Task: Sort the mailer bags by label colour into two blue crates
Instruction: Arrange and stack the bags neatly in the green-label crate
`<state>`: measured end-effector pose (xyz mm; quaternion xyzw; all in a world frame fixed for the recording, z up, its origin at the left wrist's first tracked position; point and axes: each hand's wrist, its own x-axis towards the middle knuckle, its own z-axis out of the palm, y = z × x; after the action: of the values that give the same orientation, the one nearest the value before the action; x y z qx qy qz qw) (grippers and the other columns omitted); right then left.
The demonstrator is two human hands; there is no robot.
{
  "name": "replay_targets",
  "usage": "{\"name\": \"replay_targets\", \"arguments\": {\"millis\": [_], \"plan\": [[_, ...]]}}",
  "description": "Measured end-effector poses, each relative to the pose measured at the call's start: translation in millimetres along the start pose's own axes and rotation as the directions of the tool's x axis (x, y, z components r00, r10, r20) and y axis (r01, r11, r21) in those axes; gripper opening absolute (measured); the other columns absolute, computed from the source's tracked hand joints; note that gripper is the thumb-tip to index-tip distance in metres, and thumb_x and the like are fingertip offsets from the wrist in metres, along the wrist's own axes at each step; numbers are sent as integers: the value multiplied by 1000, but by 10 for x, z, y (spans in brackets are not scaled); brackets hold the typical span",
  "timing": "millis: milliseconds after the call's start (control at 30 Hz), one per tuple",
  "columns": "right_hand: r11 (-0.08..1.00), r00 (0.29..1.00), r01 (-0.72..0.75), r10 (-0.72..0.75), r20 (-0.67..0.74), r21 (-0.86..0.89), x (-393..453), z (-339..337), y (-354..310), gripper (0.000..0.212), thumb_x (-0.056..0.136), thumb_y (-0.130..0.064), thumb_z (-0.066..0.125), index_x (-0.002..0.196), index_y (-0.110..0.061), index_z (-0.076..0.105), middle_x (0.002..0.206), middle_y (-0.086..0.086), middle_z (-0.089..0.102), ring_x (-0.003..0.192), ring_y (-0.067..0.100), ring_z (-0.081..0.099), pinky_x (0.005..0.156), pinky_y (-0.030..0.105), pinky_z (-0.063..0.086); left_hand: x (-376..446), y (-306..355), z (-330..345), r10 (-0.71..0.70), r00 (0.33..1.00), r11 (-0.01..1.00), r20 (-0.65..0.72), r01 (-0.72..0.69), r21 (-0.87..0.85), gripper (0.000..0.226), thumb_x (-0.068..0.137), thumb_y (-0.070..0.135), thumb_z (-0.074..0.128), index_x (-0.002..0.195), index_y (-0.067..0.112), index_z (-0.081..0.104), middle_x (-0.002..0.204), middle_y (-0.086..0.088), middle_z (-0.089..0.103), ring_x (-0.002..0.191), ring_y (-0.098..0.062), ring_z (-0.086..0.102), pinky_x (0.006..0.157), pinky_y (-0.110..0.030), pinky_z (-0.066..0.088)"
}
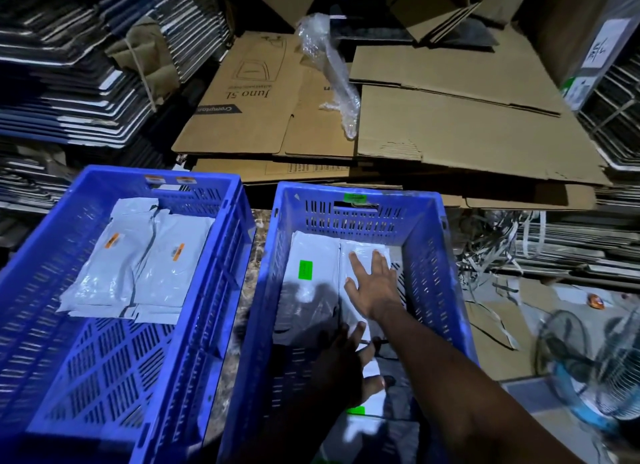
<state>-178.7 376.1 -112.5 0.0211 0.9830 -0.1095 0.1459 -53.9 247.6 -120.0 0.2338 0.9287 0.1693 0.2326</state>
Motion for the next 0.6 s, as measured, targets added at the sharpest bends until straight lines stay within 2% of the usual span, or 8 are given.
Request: {"name": "replay_targets", "arguments": {"millis": [133,200,300,367,467,533,600], "plan": [[999,999,-36,36,30,-26,13,-57,-74,66,95,-56,29,152,-50,-4,162,23,-9,151,37,-6,118,59,6,30,-15,11,21,999,986,-34,-15,167,70,85,69,37,146,34,37,162,-3,19,148,-36,15,113,-64,13],[997,996,-66,68,52,-45,26,-75,-126,66,94,-59,29,150,-53,-5,162,23,-10,151,38,-6,115,65,8,17,-18,-38,31,999,982,-41,-23,188,66,87,65,43,145,33,40,161,-5,22,147,-39,18,112,-66,14],[992,987,-109,116,114,-65,52,-133,-207,66,92,-61,26,148,-56,-8,161,23,-15,150,38,-10,109,73,4,-68,31,-282,69,998,976,-9,-66,206,68,84,69,34,143,36,40,161,-4,19,142,-41,26,110,-66,21],[989,979,-120,132,155,-84,46,-204,-236,65,93,-61,24,147,-56,-12,160,23,-18,149,40,-13,109,74,-1,-153,91,-493,88,996,978,31,-92,185,68,83,63,29,137,27,48,150,-10,36,128,-40,43,103,-55,38],[992,979,-94,108,172,-88,-62,-373,-233,60,99,-53,24,146,-57,-11,160,22,-20,147,48,-10,111,71,-5,-267,101,-657,45,999,985,26,-49,168,54,89,52,48,126,13,54,118,-19,62,106,-39,60,91,-45,49],[996,988,-76,81,131,-45,-184,-505,-219,59,102,-42,28,149,-54,-5,162,22,-11,147,50,-3,115,68,2,-319,69,-650,48,999,978,13,-49,203,49,88,47,59,123,13,56,106,-16,67,97,-38,64,86,-41,49],[997,997,-78,78,6,28,-329,-593,-210,59,102,-40,33,153,-45,4,160,23,13,143,48,21,114,61,23,-366,94,-643,82,996,957,37,-89,278,45,84,46,66,114,13,59,99,-12,69,90,-35,67,83,-38,48]]}}
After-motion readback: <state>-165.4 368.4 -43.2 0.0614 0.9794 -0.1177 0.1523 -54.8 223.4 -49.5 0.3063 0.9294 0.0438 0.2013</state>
